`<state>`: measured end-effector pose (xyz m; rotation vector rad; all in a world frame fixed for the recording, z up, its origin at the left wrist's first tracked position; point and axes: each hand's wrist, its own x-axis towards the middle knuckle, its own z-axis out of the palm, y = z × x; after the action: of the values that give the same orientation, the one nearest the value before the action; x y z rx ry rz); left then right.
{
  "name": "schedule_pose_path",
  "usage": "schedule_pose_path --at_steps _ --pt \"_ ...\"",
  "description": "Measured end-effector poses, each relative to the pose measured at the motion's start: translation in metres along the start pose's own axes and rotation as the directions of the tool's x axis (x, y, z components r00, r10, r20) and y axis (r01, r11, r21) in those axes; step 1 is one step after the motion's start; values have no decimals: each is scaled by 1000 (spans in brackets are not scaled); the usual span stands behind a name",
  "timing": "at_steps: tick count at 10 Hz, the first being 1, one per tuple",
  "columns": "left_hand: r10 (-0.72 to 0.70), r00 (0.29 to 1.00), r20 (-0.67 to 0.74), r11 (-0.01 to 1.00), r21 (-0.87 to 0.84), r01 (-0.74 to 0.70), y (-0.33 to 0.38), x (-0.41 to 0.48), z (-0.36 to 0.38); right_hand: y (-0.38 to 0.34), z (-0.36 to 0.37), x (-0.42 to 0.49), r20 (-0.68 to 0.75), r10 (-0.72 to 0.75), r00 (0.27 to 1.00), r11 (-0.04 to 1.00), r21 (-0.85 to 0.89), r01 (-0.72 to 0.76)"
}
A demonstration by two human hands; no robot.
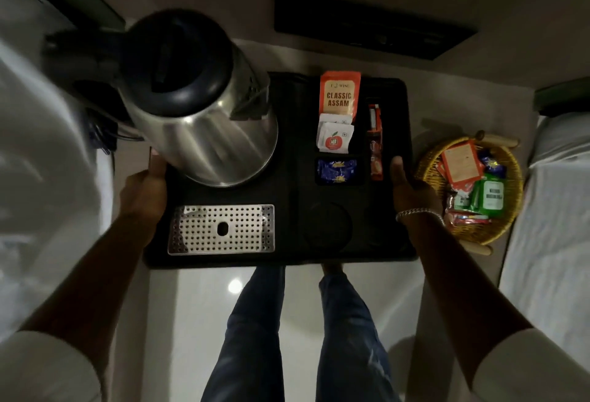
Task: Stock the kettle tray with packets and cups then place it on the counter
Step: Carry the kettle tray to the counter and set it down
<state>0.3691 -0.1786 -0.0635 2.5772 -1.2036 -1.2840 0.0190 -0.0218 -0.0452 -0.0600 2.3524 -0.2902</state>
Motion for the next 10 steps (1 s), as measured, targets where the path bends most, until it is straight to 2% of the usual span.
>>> schedule_pose_path --at_steps 1,2,3,4,6,7,8,9,10 --pt "4 1000 -25 998 -57 -6 -16 -39 -13 9 -16 -10 42 -75 996 995 -57 77" --pt "-23 999 -25 996 -85 21 -29 -75 -31 10 -37 -29 93 -164 982 985 -41 168" --pt "-99 994 -50 990 -107 94 -43 -145 -69 5 -82 -68 240 -223 945 960 -114 256" --pt "-119 991 -68 982 -153 108 -52 -197 -94 -4 -105 -92 309 -277 910 924 -175 341" --pt "-223 965 -141 923 -350 162 -92 -296 -132 -28 -149 -153 420 -520 744 755 -182 630" --pt "-280 947 -156 864 -472 177 -126 -339 -145 -40 -156 -184 523 -543 657 649 -235 724" --pt "-330 926 -184 820 -542 185 -157 -367 -153 -40 -149 -211 567 -565 600 581 -243 777" --pt "-426 884 -194 740 -636 217 -205 -400 -162 -38 -132 -253 598 -614 515 488 -224 843" --pt "-462 861 -211 690 -695 200 -244 -420 -169 -33 -114 -283 660 -610 438 396 -224 890"
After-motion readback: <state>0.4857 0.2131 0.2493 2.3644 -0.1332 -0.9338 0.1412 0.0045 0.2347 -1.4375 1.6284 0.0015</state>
